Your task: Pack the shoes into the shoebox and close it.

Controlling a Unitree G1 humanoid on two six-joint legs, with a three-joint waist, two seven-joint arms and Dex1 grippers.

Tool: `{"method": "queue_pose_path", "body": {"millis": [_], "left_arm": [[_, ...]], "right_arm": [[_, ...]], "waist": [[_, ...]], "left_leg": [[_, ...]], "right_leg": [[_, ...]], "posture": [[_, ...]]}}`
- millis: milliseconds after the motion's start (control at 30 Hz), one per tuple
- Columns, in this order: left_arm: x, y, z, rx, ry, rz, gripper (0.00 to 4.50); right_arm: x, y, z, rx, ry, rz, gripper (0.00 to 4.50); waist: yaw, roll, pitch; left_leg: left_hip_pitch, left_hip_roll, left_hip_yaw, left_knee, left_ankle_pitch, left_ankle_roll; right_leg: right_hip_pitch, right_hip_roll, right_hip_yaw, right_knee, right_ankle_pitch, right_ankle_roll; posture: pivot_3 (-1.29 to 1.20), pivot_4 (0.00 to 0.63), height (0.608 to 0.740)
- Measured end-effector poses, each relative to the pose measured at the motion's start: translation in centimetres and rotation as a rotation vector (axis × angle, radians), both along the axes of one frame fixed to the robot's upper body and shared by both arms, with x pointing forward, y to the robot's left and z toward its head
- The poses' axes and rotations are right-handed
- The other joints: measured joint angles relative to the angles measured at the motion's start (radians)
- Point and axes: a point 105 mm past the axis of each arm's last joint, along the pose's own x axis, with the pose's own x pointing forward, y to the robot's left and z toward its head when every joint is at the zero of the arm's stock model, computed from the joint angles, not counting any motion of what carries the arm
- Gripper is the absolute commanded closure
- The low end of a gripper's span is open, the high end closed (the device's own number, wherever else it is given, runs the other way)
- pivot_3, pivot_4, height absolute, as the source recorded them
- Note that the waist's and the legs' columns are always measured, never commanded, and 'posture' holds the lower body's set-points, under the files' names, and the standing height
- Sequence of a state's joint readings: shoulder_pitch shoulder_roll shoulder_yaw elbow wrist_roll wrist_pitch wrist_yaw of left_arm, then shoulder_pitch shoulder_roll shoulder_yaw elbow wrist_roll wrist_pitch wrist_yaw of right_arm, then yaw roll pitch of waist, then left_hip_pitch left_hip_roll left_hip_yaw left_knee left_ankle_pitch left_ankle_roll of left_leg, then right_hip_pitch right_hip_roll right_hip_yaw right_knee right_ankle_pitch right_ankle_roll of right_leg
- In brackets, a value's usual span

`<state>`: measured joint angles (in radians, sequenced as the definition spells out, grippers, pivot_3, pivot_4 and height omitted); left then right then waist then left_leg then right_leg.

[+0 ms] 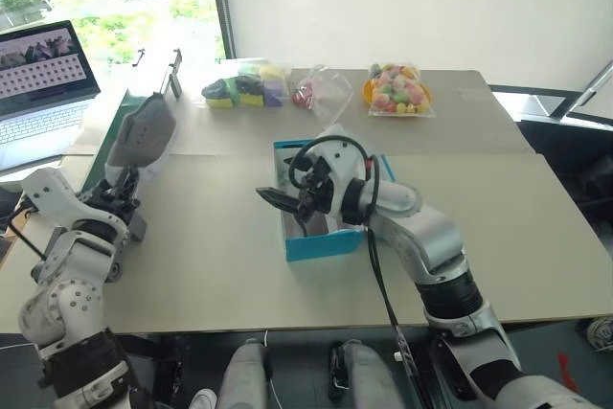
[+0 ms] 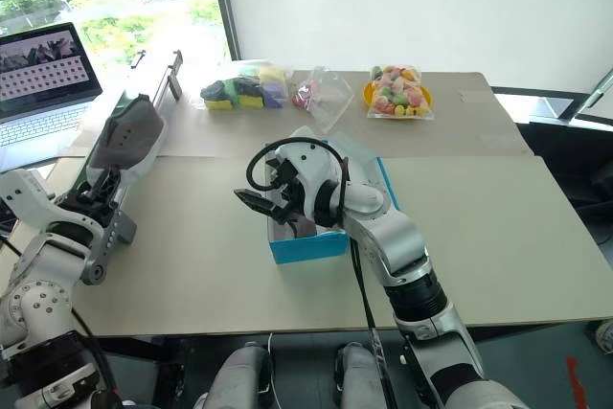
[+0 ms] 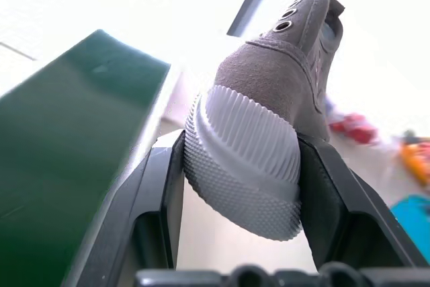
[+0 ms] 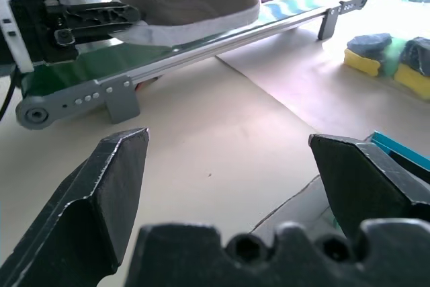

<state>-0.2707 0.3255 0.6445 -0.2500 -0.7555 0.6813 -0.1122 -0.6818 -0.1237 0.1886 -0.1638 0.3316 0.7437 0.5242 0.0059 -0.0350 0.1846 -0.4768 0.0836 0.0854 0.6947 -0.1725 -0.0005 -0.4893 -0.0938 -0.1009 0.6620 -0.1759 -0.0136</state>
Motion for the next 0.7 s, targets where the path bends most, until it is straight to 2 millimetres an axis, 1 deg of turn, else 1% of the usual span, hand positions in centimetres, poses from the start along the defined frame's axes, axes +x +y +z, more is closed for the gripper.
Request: {"method": "queue_pose_path", "body": {"millis": [33,67,167,233,300,333,400,467,567,633,700], "left_arm": [[0.1,-0.8,0.0,-0.009,0.001,-0.025,2.23],[0.3,-1.3,-0.1,-0.012,0.007,-0.041,2.23],[0.7,-2.5,-0.6,-0.023,0.025,-0.079,2.23],[0.8,-3.0,-0.8,-0.028,0.032,-0.092,2.23],[1.0,-3.7,-1.0,-0.032,0.036,-0.113,2.23],[1.3,-4.9,-1.0,-0.046,0.032,-0.148,2.23],[1.5,-6.7,-1.0,-0.067,0.021,-0.206,2.23],[1.9,-8.4,-0.4,-0.073,0.003,-0.264,2.23],[2.3,-10.5,0.3,-0.08,-0.018,-0.319,2.23],[2.4,-11.5,0.5,-0.084,-0.023,-0.346,2.23],[2.4,-12.6,0.5,-0.092,-0.024,-0.379,2.23]], "right_arm": [[0.7,0.0,0.3,0.051,0.063,-0.03,0.0],[1.2,-0.3,0.6,0.075,0.09,-0.052,0.0],[2.1,-0.1,1.7,0.215,0.249,-0.078,0.0],[2.1,0.4,1.7,0.264,0.345,-0.057,0.0],[2.0,0.8,1.6,0.285,0.413,-0.036,0.0],[2.1,0.4,1.1,0.308,0.501,-0.035,0.0],[2.4,-0.3,0.2,0.328,0.597,-0.052,0.0],[2.3,-0.5,-0.6,0.334,0.677,-0.048,0.0],[1.6,0.1,-0.7,0.305,0.696,-0.017,0.0],[0.7,1.6,-0.1,0.229,0.619,0.013,0.0],[-0.1,2.5,0.6,0.207,0.564,0.051,0.0]], "waist": [[-0.001,0.0,0.0],[-0.001,0.0,0.0],[0.0,0.0,0.0],[0.0,0.0,0.0],[0.001,0.0,0.0],[0.006,0.0,0.0],[0.01,0.0,0.0],[0.009,0.0,0.0],[0.004,0.0,0.0],[-0.006,0.0,0.0],[-0.008,0.0,0.0]], "left_leg": [[0.0,0.0,0.0,0.0,0.0,0.0],[0.0,0.0,-0.001,0.001,0.0,0.0],[0.0,0.0,-0.001,0.0,0.0,0.0],[0.0,0.0,-0.001,0.0,0.0,0.0],[-0.001,0.0,-0.001,0.001,0.0,0.001],[-0.001,-0.001,-0.001,0.001,0.001,0.001],[-0.001,-0.002,-0.001,0.002,0.0,0.0],[-0.002,-0.002,-0.001,0.002,0.0,0.0],[-0.001,-0.001,-0.001,0.001,0.001,0.002],[-0.001,-0.001,-0.001,0.0,0.005,0.008],[-0.001,-0.001,-0.002,0.0,0.005,0.008]], "right_leg": [[0.0,0.0,0.0,0.001,0.0,0.0],[0.0,0.001,0.0,0.001,0.0,0.0],[0.0,0.002,0.0,0.001,0.0,0.0],[0.0,0.001,0.0,0.001,0.0,0.0],[0.0,0.001,0.0,0.001,0.0,-0.001],[0.001,0.0,0.0,0.001,0.0,0.0],[0.001,0.0,0.0,0.0,0.0,0.0],[0.001,0.0,0.001,0.0,0.0,0.0],[0.001,0.001,0.001,0.0,0.0,0.0],[-0.001,0.002,0.002,0.001,0.0,-0.001],[0.0,0.003,0.002,0.001,-0.001,-0.001]], "posture": [[0.0,0.15,0.681],[0.0,0.15,0.681],[0.0,0.15,0.681],[0.0,0.15,0.681],[0.0,0.15,0.681],[0.0,0.15,0.681],[0.0,0.15,0.681],[0.0,0.15,0.681],[0.0,0.15,0.681],[0.0,0.15,0.681],[0.0,0.15,0.681]]}}
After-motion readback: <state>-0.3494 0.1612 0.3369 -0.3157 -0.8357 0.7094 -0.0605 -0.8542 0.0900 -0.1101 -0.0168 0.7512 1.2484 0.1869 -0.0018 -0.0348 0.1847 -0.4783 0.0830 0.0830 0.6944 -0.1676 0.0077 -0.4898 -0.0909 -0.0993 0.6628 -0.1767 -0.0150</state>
